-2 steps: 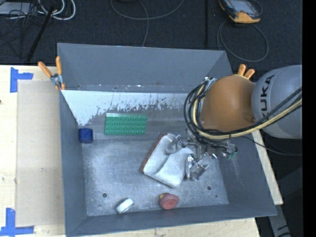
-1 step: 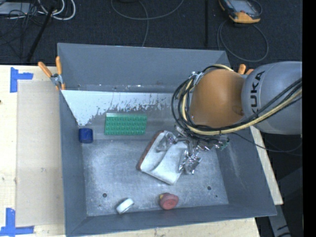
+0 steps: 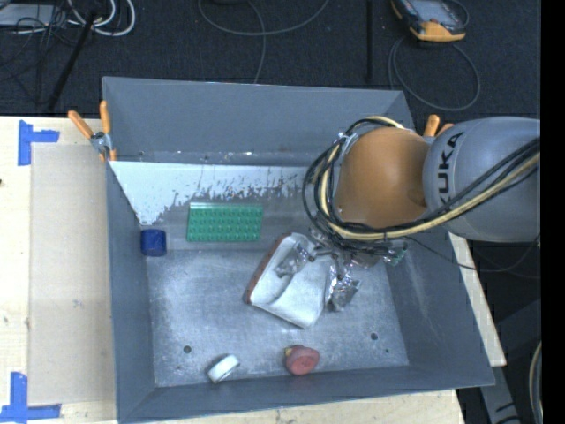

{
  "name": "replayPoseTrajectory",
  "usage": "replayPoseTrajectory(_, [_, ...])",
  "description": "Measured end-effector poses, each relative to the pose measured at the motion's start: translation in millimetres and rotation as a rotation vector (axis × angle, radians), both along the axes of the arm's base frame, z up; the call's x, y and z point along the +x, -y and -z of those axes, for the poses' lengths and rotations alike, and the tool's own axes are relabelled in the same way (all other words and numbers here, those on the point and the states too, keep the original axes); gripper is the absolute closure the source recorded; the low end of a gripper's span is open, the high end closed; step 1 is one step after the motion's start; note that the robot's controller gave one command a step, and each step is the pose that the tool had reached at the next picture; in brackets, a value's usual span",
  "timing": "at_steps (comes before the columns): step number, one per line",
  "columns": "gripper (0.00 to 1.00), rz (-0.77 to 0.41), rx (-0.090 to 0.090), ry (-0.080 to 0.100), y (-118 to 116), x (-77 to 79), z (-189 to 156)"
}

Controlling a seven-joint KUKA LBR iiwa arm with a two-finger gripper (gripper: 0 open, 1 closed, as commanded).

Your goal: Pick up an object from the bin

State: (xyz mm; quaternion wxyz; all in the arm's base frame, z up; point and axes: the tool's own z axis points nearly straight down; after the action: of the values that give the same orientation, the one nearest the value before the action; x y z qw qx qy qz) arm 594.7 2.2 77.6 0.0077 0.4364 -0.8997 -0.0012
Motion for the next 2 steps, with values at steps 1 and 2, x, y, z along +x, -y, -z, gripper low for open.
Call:
replayPoseTrajectory(1, [0.00, 0.005, 0.003, 0.004, 0.3, -0.9, -1.6])
replayPoseTrajectory(2, [1.00, 0.005, 0.003, 0.003, 0.4, -0.8, -1.9])
